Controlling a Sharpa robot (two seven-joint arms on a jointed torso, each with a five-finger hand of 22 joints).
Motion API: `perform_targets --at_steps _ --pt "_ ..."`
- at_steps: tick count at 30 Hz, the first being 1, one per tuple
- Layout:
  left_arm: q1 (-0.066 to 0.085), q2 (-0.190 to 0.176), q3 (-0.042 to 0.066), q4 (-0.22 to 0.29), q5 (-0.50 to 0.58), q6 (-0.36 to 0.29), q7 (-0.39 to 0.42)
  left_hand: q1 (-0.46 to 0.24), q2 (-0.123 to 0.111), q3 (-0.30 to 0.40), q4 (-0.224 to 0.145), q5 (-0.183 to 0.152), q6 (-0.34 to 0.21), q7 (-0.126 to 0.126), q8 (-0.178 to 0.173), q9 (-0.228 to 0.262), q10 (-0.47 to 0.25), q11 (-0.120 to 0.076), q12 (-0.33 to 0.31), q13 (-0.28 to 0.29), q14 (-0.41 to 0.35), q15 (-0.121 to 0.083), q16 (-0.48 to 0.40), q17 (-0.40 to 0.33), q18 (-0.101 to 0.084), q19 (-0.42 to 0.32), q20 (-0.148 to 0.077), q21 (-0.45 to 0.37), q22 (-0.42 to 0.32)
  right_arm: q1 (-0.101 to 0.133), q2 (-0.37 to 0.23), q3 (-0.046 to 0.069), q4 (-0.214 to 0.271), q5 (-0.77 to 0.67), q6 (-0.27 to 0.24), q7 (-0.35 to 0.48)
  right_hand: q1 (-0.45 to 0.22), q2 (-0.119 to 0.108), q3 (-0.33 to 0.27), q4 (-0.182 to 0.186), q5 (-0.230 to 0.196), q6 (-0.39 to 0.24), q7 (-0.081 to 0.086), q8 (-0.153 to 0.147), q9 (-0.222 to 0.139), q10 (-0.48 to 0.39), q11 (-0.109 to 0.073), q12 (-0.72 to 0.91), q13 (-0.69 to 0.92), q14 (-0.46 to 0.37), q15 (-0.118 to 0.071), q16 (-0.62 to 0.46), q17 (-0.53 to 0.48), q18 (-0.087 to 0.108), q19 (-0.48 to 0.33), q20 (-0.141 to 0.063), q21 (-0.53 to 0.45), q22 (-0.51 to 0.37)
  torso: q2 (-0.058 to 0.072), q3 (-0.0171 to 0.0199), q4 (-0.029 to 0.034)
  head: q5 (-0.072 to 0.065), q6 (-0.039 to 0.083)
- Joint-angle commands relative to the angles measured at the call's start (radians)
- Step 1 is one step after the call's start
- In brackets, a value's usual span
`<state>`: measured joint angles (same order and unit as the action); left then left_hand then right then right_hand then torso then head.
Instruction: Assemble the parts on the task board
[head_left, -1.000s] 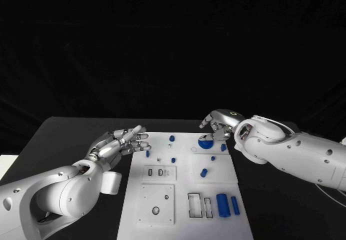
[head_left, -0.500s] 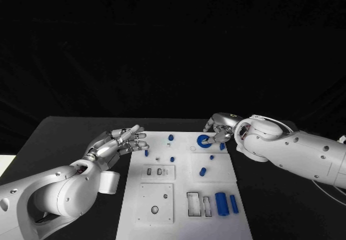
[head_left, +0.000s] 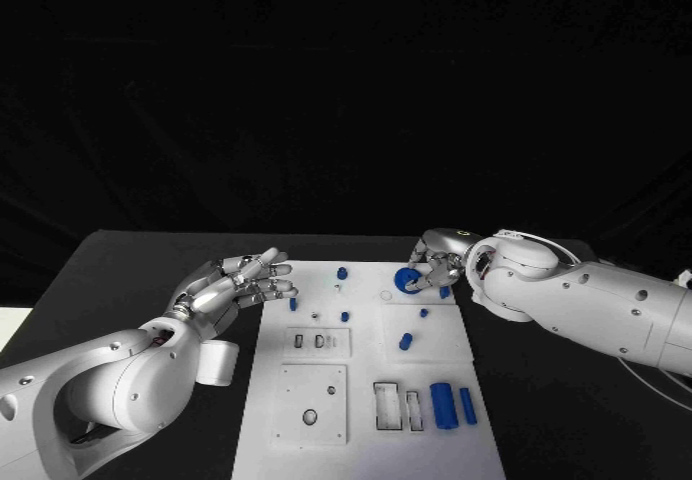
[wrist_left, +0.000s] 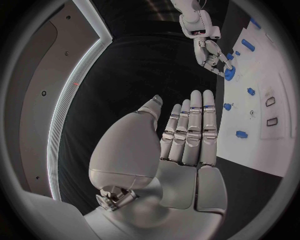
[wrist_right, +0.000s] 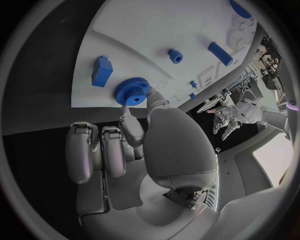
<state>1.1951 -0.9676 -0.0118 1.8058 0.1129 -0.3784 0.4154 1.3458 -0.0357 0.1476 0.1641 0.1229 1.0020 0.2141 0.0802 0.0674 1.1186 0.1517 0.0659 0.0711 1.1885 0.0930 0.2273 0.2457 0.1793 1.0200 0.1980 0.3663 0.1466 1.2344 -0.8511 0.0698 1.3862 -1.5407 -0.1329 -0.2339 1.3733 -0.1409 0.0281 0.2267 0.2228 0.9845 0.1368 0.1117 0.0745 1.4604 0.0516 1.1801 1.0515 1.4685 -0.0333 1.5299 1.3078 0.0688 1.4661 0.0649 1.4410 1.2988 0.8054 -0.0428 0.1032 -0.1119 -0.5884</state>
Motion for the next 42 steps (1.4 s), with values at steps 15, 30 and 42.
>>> perform_targets --at_steps 15,30,42 --pt "0.001 0.002 0.001 0.000 0.002 0.024 0.002 0.005 0.010 -0.002 -0.007 -0.004 -0.002 0.002 -0.006 0.000 -0.007 0.002 -0.001 -0.001 -0.008 0.001 -0.008 0.002 0.001 -0.007 0.001 -0.006 -0.001 -0.004 0.008 0.000 -0.011 -0.039 0.030 0.004 0.042 0.039 0.057 -0.038 -0.027 0.056 -0.010 0.029 0.010 0.082 -0.010 0.345 0.474 0.086 0.000 0.011 0.177 -0.019 0.018 0.005 0.019 0.026 0.000 -0.0015 0.0034 -0.005 -0.004" --pt "0.001 0.002 0.001 0.000 0.002 0.027 0.000 0.006 0.011 -0.001 -0.008 -0.004 -0.001 0.002 -0.007 0.000 -0.007 0.002 0.000 -0.001 -0.008 0.001 -0.009 0.003 0.001 -0.008 0.001 -0.006 -0.002 -0.019 0.007 0.000 0.034 -0.165 -0.088 0.032 0.047 0.068 0.144 -0.077 -0.015 0.130 -0.040 0.048 0.025 0.110 -0.037 0.391 0.519 0.090 -0.022 0.020 0.202 -0.026 0.030 -0.016 0.037 0.061 -0.001 -0.0019 0.0057 -0.010 -0.004" --pt "0.001 0.002 0.001 -0.001 0.002 0.029 -0.002 0.006 0.011 -0.001 -0.008 -0.004 -0.001 0.002 -0.007 0.000 -0.007 0.002 0.000 -0.001 -0.008 0.001 -0.009 0.003 0.001 -0.008 0.001 -0.006 -0.002 -0.018 0.017 0.003 0.146 -0.242 -0.173 -0.021 0.006 0.061 0.176 -0.075 0.021 0.132 -0.041 0.037 0.024 0.110 -0.038 0.391 0.519 0.091 -0.024 0.020 0.205 -0.026 0.031 -0.019 0.038 0.063 -0.001 -0.0038 0.0068 0.001 0.000"
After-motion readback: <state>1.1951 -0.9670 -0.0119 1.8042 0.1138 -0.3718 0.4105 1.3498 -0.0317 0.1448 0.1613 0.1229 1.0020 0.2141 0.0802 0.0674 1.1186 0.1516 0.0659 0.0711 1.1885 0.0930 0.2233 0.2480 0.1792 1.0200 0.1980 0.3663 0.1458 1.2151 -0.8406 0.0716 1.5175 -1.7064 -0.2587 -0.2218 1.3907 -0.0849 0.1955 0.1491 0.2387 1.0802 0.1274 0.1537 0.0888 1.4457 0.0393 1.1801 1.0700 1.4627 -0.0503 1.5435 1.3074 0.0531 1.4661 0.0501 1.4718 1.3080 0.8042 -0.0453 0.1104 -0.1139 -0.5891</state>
